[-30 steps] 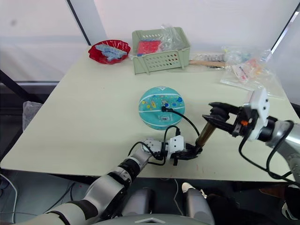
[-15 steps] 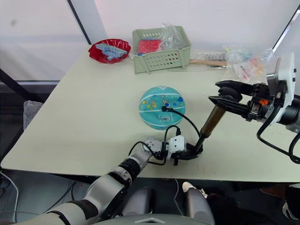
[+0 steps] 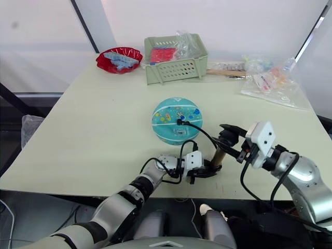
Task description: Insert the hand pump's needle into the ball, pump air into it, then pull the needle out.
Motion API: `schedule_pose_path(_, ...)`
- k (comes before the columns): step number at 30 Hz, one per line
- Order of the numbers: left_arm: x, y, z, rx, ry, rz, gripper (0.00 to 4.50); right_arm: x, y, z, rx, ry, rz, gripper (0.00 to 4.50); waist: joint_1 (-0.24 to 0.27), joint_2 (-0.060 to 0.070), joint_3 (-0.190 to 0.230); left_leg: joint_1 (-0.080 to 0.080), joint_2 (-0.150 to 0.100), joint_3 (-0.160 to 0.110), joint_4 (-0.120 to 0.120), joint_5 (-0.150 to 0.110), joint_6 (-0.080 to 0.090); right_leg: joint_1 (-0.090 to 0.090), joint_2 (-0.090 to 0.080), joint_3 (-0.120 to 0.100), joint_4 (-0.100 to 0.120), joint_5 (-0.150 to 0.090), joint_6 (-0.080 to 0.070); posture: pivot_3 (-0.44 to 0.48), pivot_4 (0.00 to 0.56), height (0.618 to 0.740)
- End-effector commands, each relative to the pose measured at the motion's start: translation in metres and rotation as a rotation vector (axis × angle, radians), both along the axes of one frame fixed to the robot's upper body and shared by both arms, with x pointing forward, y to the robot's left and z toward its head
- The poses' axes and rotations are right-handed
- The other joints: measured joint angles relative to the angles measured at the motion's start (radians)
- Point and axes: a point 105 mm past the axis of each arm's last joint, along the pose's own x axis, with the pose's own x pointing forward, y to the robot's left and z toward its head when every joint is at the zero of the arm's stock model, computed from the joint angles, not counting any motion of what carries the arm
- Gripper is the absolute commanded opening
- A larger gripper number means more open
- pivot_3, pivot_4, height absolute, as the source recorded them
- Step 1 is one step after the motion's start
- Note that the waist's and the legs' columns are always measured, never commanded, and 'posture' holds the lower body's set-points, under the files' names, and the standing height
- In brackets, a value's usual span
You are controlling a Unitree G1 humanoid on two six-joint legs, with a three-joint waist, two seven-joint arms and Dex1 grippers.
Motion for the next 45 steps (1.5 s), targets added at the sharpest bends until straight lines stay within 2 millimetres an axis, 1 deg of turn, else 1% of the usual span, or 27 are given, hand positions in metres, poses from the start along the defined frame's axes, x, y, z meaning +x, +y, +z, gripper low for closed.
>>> schedule_pose_path(1, -0.035, 0.029, -0.056, 0.223, 0.166, -0.047, 1.08, 0.012, -0.023, -0.046, -0.094, 0.091, -0.144, 1.79, 0.0, 0.0, 0.0, 0.0, 0.0, 0.0, 0.0, 0.0, 0.0, 0.0, 0.0, 0.0, 0.0, 0.0, 0.0, 0.0, 0.15, 0.736)
schedule_pose_path(2, -0.036, 0.029, -0.056, 0.225, 0.165, -0.046, 1.08, 0.013, -0.024, -0.045, -0.096, 0.076, -0.141, 1.79, 0.0, 0.001, 0.0, 0.0, 0.0, 0.0, 0.0, 0.0, 0.0, 0.0, 0.0, 0.0, 0.0, 0.0, 0.0, 0.0, 0.15, 0.736)
schedule_pose_path(5, -0.036, 0.029, -0.056, 0.223, 0.168, -0.046, 1.08, 0.017, -0.026, -0.017, -0.031, 0.001, -0.128, 1.79, 0.0, 0.001, 0.0, 0.0, 0.0, 0.001, 0.0, 0.0, 0.0, 0.0, 0.0, 0.001, 0.0, 0.0, 0.0, 0.0, 0.15, 0.736)
schedule_pose_path(7, -0.037, 0.028, -0.057, 0.225, 0.171, -0.048, 1.08, 0.018, -0.028, -0.005, -0.014, -0.022, -0.125, 1.79, 0.001, 0.003, 0.002, 0.0, 0.0, 0.0, 0.0, 0.0, 0.0, 0.0, -0.001, 0.001, 0.0, 0.0, 0.0, 0.0, 0.15, 0.736)
schedule_pose_path(10, -0.037, 0.028, -0.057, 0.227, 0.173, -0.053, 1.08, 0.017, -0.035, 0.017, -0.009, -0.067, -0.109, 1.79, 0.003, 0.006, 0.007, -0.001, -0.001, 0.001, 0.0, 0.0, 0.0, 0.0, -0.001, 0.001, 0.0, 0.0, 0.0, 0.0, 0.15, 0.736)
schedule_pose_path(14, -0.037, 0.028, -0.057, 0.229, 0.169, -0.052, 1.08, 0.015, -0.042, 0.055, 0.013, -0.113, -0.076, 1.79, 0.006, 0.009, 0.012, -0.003, -0.003, 0.001, 0.001, 0.0, 0.0, -0.001, -0.003, 0.001, 0.0, 0.0, 0.0, 0.0, 0.15, 0.736)
schedule_pose_path(17, -0.037, 0.028, -0.058, 0.233, 0.168, -0.054, 1.08, 0.01, -0.044, 0.084, 0.029, -0.118, -0.028, 1.79, 0.007, 0.01, 0.015, -0.004, -0.004, 0.001, 0.001, 0.0, 0.0, -0.001, -0.004, 0.001, -0.001, 0.0, 0.0, 0.0, 0.15, 0.736)
schedule_pose_path(20, -0.037, 0.028, -0.058, 0.235, 0.166, -0.054, 1.08, 0.007, -0.045, 0.105, 0.037, -0.129, -0.007, 1.79, 0.009, 0.007, 0.017, -0.006, -0.004, 0.001, 0.001, 0.0, 0.0, -0.001, -0.005, -0.002, -0.002, 0.0, 0.001, 0.0, 0.15, 0.736)
schedule_pose_path(23, -0.037, 0.028, -0.058, 0.24, 0.163, -0.055, 1.08, 0.002, -0.048, 0.141, 0.034, -0.174, 0.013, 1.79, 0.008, 0.012, 0.02, -0.006, -0.004, 0.0, 0.001, 0.0, 0.0, -0.001, -0.006, -0.002, -0.003, 0.001, 0.001, 0.0, 0.15, 0.736)
schedule_pose_path(25, -0.037, 0.028, -0.058, 0.241, 0.164, -0.056, 1.08, 0.0, -0.048, 0.154, 0.035, -0.182, 0.02, 1.79, 0.009, 0.01, 0.021, -0.007, -0.004, 0.0, 0.001, 0.0, 0.0, -0.001, -0.007, -0.002, -0.003, 0.001, 0.001, 0.0, 0.15, 0.736)
schedule_pose_path(28, -0.037, 0.028, -0.058, 0.243, 0.167, -0.059, 1.08, 0.0, -0.049, 0.164, 0.02, -0.197, -0.002, 1.79, 0.008, 0.011, 0.021, -0.01, -0.004, -0.003, 0.001, 0.0, 0.0, -0.002, -0.007, -0.005, -0.005, 0.001, 0.001, 0.0, 0.15, 0.736)
schedule_pose_path(31, -0.036, 0.028, -0.057, 0.243, 0.168, -0.058, 1.08, -0.001, -0.047, 0.165, 0.022, -0.177, 0.001, 1.79, 0.009, 0.011, 0.021, -0.012, -0.004, -0.006, 0.002, 0.0, 0.0, -0.002, -0.007, -0.008, -0.007, 0.001, 0.001, 0.0, 0.15, 0.736)
schedule_pose_path(33, -0.035, 0.028, -0.057, 0.242, 0.166, -0.058, 1.08, -0.002, -0.044, 0.153, 0.019, -0.133, 0.008, 1.79, 0.009, 0.012, 0.021, -0.013, -0.004, -0.007, 0.002, 0.0, 0.0, -0.002, -0.007, -0.008, -0.007, 0.001, 0.0, 0.0, 0.15, 0.736)
schedule_pose_path(34, -0.035, 0.027, -0.057, 0.242, 0.167, -0.058, 1.08, -0.002, -0.043, 0.143, 0.004, -0.102, 0.008, 1.79, 0.009, 0.012, 0.021, -0.013, -0.004, -0.007, 0.002, 0.0, 0.0, -0.002, -0.008, -0.009, -0.007, 0.003, -0.002, 0.0, 0.15, 0.736)
schedule_pose_path(37, -0.035, 0.027, -0.056, 0.241, 0.168, -0.057, 1.08, -0.001, -0.039, 0.116, -0.006, -0.039, -0.002, 1.79, 0.011, 0.009, 0.018, -0.014, -0.004, -0.009, 0.002, 0.0, 0.0, -0.002, -0.007, -0.011, -0.008, 0.003, -0.002, 0.0, 0.15, 0.736)
schedule_pose_path(40, -0.034, 0.027, -0.056, 0.242, 0.169, -0.058, 1.08, 0.001, -0.038, 0.088, -0.012, 0.004, -0.024, 1.79, 0.011, 0.009, 0.016, -0.014, -0.004, -0.01, 0.002, 0.0, 0.0, -0.001, -0.006, -0.011, -0.008, 0.001, 0.001, 0.0, 0.15, 0.736)
schedule_pose_path(41, -0.034, 0.027, -0.056, 0.242, 0.169, -0.058, 1.08, 0.002, -0.039, 0.079, -0.019, 0.018, -0.036, 1.79, 0.011, 0.007, 0.014, -0.014, -0.004, -0.01, 0.002, 0.0, 0.0, -0.001, -0.006, -0.011, -0.008, 0.001, 0.001, 0.0, 0.15, 0.736)
schedule_pose_path(42, -0.034, 0.027, -0.056, 0.242, 0.168, -0.057, 1.08, 0.003, -0.04, 0.072, -0.029, 0.024, -0.041, 1.71, 0.011, 0.007, 0.013, -0.014, -0.004, -0.01, 0.002, 0.0, 0.0, -0.001, -0.006, -0.012, -0.008, 0.001, 0.001, 0.0, 0.15, 0.736)
schedule_pose_path(45, -0.033, 0.027, -0.055, 0.242, 0.167, -0.056, 1.08, 0.004, -0.04, 0.054, -0.03, 0.043, -0.057, 1.69, 0.011, 0.006, 0.012, -0.014, -0.004, -0.01, 0.002, 0.0, 0.0, -0.001, -0.005, -0.012, -0.009, 0.001, 0.001, 0.0, 0.15, 0.736)
